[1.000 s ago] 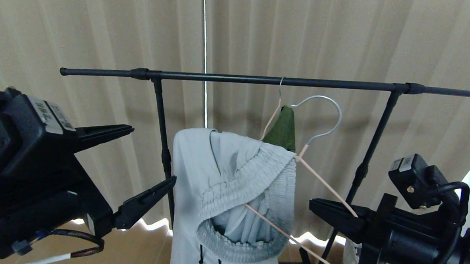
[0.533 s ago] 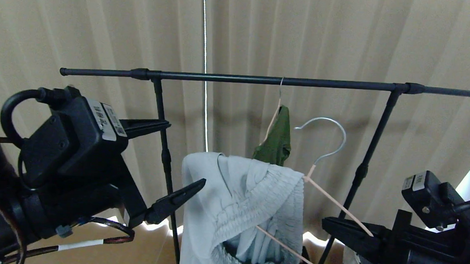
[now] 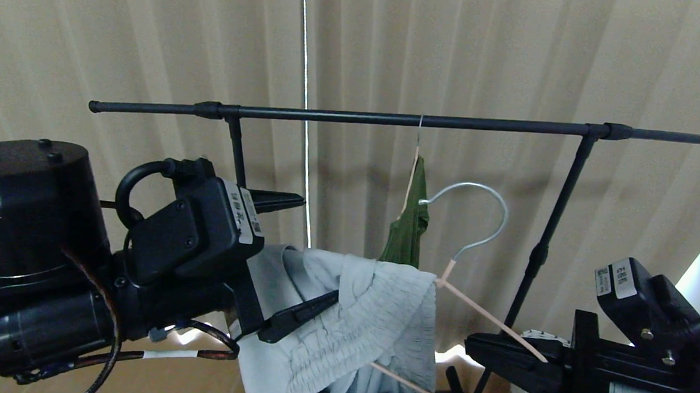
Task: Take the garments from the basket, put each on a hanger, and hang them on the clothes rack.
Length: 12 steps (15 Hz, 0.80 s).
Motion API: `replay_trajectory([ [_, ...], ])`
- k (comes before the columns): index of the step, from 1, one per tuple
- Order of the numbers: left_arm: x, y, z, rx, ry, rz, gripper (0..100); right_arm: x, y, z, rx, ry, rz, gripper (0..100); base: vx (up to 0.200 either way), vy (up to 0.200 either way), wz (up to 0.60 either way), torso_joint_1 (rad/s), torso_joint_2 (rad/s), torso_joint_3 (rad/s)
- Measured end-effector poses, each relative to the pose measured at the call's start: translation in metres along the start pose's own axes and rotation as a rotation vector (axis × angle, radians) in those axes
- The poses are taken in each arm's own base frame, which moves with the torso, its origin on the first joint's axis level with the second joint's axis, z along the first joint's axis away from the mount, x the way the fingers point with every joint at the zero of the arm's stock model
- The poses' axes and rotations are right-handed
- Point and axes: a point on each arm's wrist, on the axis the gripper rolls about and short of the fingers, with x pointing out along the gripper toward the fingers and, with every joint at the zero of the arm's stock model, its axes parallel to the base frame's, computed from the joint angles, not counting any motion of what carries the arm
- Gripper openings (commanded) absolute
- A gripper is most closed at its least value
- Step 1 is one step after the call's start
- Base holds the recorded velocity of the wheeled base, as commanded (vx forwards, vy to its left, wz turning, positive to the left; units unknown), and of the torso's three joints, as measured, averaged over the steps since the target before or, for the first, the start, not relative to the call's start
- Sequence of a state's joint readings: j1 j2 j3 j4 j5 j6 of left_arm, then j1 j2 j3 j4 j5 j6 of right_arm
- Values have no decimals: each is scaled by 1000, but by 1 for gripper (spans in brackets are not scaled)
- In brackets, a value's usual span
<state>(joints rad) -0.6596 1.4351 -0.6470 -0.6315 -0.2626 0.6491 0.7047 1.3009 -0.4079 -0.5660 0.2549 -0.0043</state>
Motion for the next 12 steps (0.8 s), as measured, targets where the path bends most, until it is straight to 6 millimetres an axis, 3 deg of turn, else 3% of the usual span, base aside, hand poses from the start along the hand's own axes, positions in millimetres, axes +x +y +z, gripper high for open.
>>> replay_trajectory([
  [5,9,-7,-1,-2,0,-41,100,4,1,2,-8,2,33,0,0,0,0,0,0,0],
  [6,9,-8,-1,-2,2,-43,0,4,1,2,-9,2,35,0,0,0,0,0,0,0],
  [12,9,-9,-4,-6,13,-48,0,5,2,3,-10,1,38,0,0,0,0,0,0,0],
])
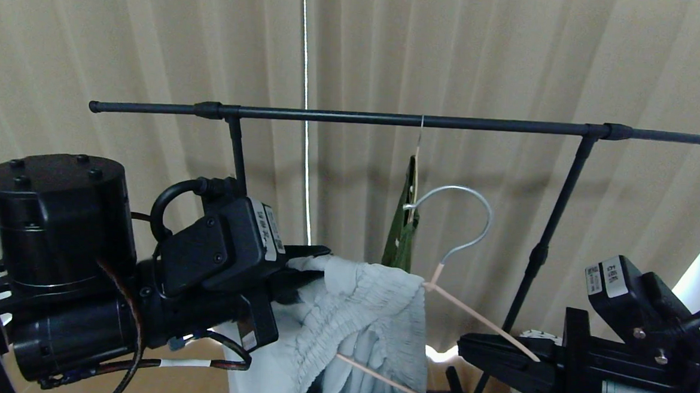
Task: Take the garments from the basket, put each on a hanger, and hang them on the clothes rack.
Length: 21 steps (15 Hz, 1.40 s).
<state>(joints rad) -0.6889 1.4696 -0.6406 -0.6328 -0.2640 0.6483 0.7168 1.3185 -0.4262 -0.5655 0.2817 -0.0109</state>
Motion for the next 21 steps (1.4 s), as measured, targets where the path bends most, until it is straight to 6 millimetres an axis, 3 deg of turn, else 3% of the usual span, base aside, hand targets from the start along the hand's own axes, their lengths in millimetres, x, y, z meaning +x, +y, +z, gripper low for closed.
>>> replay_trajectory([
  [10,-5,-7,-8,-14,29,-9,0,-1,0,1,-2,-10,-3,0,0,0,0,0,0,0],
  [11,-6,-7,-8,-14,32,-7,0,-1,0,1,-2,-11,-4,100,0,0,0,0,0,0],
  [17,-12,3,-22,-26,156,127,0,-6,-9,2,5,-30,-59,100,0,0,0,0,0,0],
  [21,-19,10,-35,-70,356,373,0,-15,-31,8,-52,-56,-185,100,0,0,0,0,0,0],
])
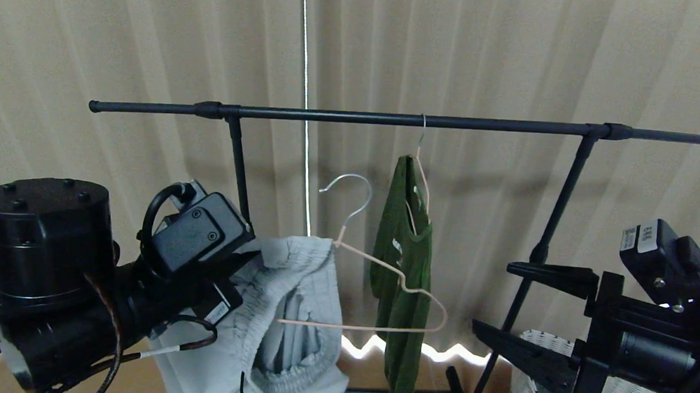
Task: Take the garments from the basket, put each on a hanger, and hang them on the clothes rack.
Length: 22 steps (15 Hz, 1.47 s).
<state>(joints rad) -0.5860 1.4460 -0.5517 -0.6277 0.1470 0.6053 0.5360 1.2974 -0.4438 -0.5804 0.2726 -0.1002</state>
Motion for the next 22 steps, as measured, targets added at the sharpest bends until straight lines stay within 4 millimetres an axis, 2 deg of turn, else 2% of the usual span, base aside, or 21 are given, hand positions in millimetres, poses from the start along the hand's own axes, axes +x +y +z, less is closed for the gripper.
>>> replay_trajectory([
  [5,-1,3,3,-297,40,120,0,-1,-4,0,1,-1,-24,100,0,0,0,0,0,0],
  [8,0,9,11,-378,24,186,0,1,-3,-4,6,26,-27,100,0,0,0,0,0,0],
  [11,3,12,26,-444,-29,185,0,5,8,-8,21,48,16,100,0,0,0,0,0,0],
  [15,9,12,47,-506,-97,165,0,20,25,-6,68,67,86,100,0,0,0,0,0,0],
  [17,11,11,53,-507,-113,154,0,29,32,2,171,58,95,100,0,0,0,0,0,0],
  [22,10,2,65,-518,-151,108,0,61,39,12,217,68,21,100,0,0,0,0,0,0],
])
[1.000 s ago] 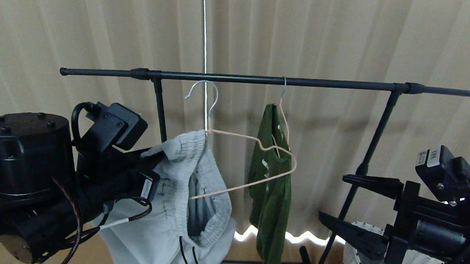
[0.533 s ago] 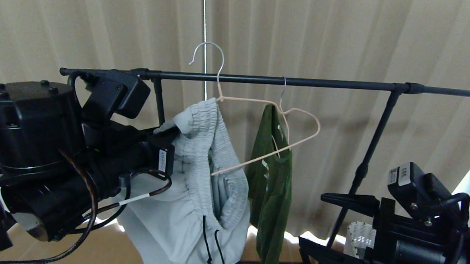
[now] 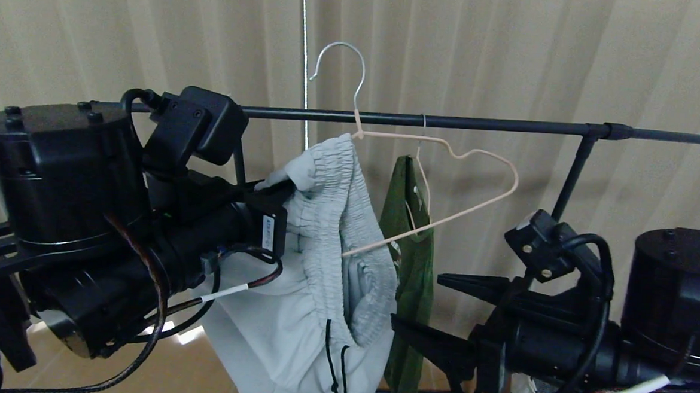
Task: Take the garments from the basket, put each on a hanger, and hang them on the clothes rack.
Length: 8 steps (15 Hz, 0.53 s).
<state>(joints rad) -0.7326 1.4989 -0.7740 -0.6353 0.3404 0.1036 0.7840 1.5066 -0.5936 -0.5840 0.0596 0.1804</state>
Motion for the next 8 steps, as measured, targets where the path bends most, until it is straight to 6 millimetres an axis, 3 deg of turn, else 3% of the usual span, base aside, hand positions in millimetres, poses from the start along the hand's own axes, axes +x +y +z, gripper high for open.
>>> replay_trajectory([
  [5,-6,-2,6,-9,-36,-17,0,39,-6,-5,-1,-25,-88,100,0,0,0,0,0,0],
  [8,-11,-1,10,-11,-53,-20,0,56,-21,-17,0,23,-156,100,0,0,0,0,0,0],
])
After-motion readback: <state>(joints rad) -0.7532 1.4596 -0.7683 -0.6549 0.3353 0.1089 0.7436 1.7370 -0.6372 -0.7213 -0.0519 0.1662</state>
